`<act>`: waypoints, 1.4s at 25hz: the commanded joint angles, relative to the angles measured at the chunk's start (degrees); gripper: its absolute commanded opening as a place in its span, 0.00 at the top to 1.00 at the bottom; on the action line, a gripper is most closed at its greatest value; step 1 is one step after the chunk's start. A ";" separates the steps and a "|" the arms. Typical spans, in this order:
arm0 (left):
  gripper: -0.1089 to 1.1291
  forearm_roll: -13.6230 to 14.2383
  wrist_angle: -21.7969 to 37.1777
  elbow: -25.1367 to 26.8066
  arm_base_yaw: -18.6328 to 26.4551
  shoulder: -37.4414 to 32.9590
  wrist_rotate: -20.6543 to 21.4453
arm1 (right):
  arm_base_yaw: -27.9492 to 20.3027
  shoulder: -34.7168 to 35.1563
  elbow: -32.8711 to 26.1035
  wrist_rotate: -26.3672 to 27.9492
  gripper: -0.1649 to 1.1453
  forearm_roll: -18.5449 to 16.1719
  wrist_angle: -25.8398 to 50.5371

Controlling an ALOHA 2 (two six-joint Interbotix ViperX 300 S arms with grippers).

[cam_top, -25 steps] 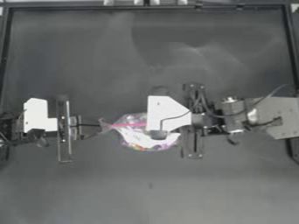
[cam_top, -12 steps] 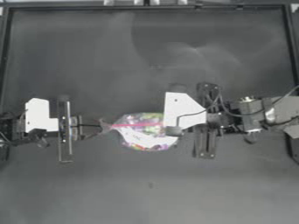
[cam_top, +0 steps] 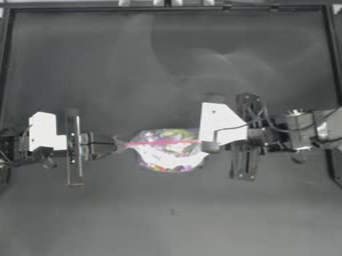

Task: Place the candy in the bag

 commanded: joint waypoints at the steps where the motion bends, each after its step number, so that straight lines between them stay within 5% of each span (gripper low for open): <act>1: 0.78 -0.18 -0.09 0.00 0.00 -0.88 0.09 | -0.18 -2.29 0.44 0.62 0.58 -0.09 0.35; 35: 0.78 -0.18 1.23 0.00 -0.09 -1.05 0.09 | -0.18 -6.24 5.10 2.64 0.65 -0.09 -1.85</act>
